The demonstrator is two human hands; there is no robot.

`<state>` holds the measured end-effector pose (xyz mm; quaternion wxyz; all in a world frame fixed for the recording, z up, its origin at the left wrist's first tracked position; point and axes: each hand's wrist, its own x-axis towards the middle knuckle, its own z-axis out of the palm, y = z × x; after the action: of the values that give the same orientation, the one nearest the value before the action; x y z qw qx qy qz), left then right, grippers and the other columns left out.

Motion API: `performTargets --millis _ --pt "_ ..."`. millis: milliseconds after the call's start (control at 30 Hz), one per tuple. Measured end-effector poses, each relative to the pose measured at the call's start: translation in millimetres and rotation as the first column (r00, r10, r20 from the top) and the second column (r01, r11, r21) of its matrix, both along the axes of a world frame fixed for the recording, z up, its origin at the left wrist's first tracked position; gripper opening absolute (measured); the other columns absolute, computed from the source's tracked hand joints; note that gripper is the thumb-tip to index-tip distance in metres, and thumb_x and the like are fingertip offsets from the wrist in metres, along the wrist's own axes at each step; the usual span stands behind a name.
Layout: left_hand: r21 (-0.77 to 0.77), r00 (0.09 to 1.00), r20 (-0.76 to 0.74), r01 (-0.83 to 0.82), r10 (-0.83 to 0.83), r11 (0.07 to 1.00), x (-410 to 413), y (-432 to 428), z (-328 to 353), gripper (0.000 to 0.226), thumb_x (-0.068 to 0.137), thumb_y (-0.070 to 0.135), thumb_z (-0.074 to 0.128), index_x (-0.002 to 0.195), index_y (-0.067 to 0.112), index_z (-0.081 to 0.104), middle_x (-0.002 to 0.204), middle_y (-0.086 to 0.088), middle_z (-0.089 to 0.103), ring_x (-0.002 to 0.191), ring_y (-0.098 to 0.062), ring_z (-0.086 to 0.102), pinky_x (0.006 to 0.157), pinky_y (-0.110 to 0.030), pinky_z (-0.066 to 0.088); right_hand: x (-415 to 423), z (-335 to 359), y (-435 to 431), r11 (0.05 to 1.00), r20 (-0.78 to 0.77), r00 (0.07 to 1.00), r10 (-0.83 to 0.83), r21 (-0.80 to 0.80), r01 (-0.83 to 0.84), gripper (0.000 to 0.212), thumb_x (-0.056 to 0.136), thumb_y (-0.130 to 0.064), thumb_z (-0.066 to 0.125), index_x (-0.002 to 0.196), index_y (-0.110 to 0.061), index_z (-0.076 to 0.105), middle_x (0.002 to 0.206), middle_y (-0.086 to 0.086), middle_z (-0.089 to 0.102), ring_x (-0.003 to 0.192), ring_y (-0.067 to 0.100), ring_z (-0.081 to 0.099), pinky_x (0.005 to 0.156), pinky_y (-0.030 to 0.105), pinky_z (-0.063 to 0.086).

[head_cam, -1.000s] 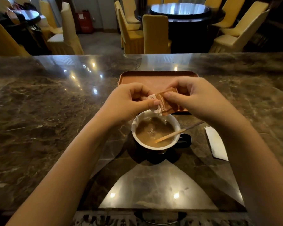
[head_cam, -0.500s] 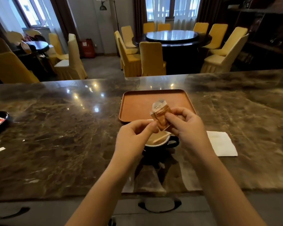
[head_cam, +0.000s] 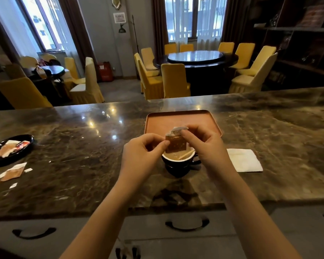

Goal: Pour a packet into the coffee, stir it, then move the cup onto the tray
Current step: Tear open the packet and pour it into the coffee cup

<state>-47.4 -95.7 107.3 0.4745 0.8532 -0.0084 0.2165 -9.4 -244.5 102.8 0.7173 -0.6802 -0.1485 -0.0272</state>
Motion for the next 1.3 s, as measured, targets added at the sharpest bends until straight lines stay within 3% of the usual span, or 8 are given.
performTargets --millis 167,300,467,633,833,967,1100,1300 --pt "-0.065 0.999 0.033 -0.006 0.008 0.998 -7 8 -4 0.008 0.083 0.019 0.064 0.087 0.025 0.069 0.083 0.009 0.07 0.08 -0.002 0.066 0.07 -0.013 0.054 -7 -1 3 0.988 0.038 0.997 0.072 -0.139 -0.066 0.015 0.081 -0.028 0.061 0.092 -0.019 0.065 0.091 -0.001 0.068 0.09 0.013 0.063 0.067 0.017 0.05" --pt "-0.143 0.999 -0.016 0.03 -0.033 0.989 -7 10 -7 0.013 0.086 0.022 0.06 0.097 0.021 0.067 0.091 0.005 0.069 0.085 -0.008 0.066 0.071 -0.015 0.055 -10 0 8 0.981 0.049 0.992 0.116 -0.163 -0.107 0.002 0.081 -0.026 0.062 0.083 -0.026 0.063 0.083 -0.005 0.066 0.081 0.009 0.062 0.061 0.01 0.049" --pt "-0.161 0.999 0.001 0.041 -0.042 0.986 -4 15 -6 0.01 0.084 0.023 0.062 0.092 0.019 0.068 0.085 0.006 0.069 0.081 -0.003 0.066 0.066 -0.013 0.054 -9 4 10 0.979 0.082 0.99 0.118 -0.173 -0.103 0.001 0.08 -0.024 0.064 0.079 -0.025 0.064 0.077 -0.009 0.065 0.071 -0.004 0.061 0.059 0.008 0.048" --pt "-0.115 0.994 -0.015 0.102 -0.104 0.988 1 15 -7 0.012 0.084 0.024 0.062 0.093 0.019 0.067 0.087 0.003 0.07 0.081 -0.01 0.067 0.069 -0.021 0.057 -6 2 10 0.972 0.079 0.993 0.09 -0.224 -0.07 0.009 0.081 -0.024 0.064 0.087 -0.017 0.066 0.081 -0.006 0.067 0.078 0.005 0.063 0.06 0.008 0.048" --pt "-0.126 0.995 -0.056 0.073 -0.08 0.989 10 24 -15 0.008 0.084 0.022 0.062 0.088 0.019 0.069 0.085 0.002 0.071 0.079 -0.012 0.068 0.07 -0.025 0.058 -3 -3 -1 0.961 0.001 0.997 0.073 -0.267 -0.07 0.014 0.085 -0.029 0.057 0.091 -0.021 0.066 0.08 -0.003 0.068 0.067 0.004 0.061 0.056 0.012 0.048" --pt "-0.145 0.994 -0.106 -0.003 -0.013 0.989 13 38 -28 0.008 0.084 0.022 0.062 0.088 0.019 0.068 0.085 0.002 0.07 0.081 -0.012 0.068 0.07 -0.024 0.055 7 -20 -27 0.952 -0.078 0.978 -0.193 -0.255 0.168 0.019 0.087 -0.026 0.054 0.095 -0.013 0.066 0.075 0.003 0.068 0.058 0.006 0.058 0.049 0.015 0.045" --pt "-0.15 0.984 -0.176 -0.039 0.012 0.988 18 48 -44 0.007 0.084 0.024 0.062 0.088 0.021 0.067 0.087 0.002 0.069 0.082 -0.01 0.065 0.068 -0.022 0.051 26 -43 -48 0.903 -0.165 0.904 -0.394 -0.251 0.348 0.022 0.089 -0.025 0.052 0.102 -0.01 0.061 0.077 0.005 0.067 0.062 0.013 0.055 0.053 0.023 0.042" --pt "-0.198 0.947 -0.317 -0.12 0.052 0.973 32 63 -75 0.012 0.081 0.024 0.067 0.091 0.018 0.07 0.091 0.0 0.07 0.087 -0.014 0.066 0.074 -0.029 0.055 50 -52 -45 0.957 -0.361 0.9 -0.244 -0.238 0.164 0.029 0.085 -0.03 0.058 0.108 -0.012 0.06 0.085 0.008 0.066 0.064 0.014 0.054 0.056 0.022 0.045"
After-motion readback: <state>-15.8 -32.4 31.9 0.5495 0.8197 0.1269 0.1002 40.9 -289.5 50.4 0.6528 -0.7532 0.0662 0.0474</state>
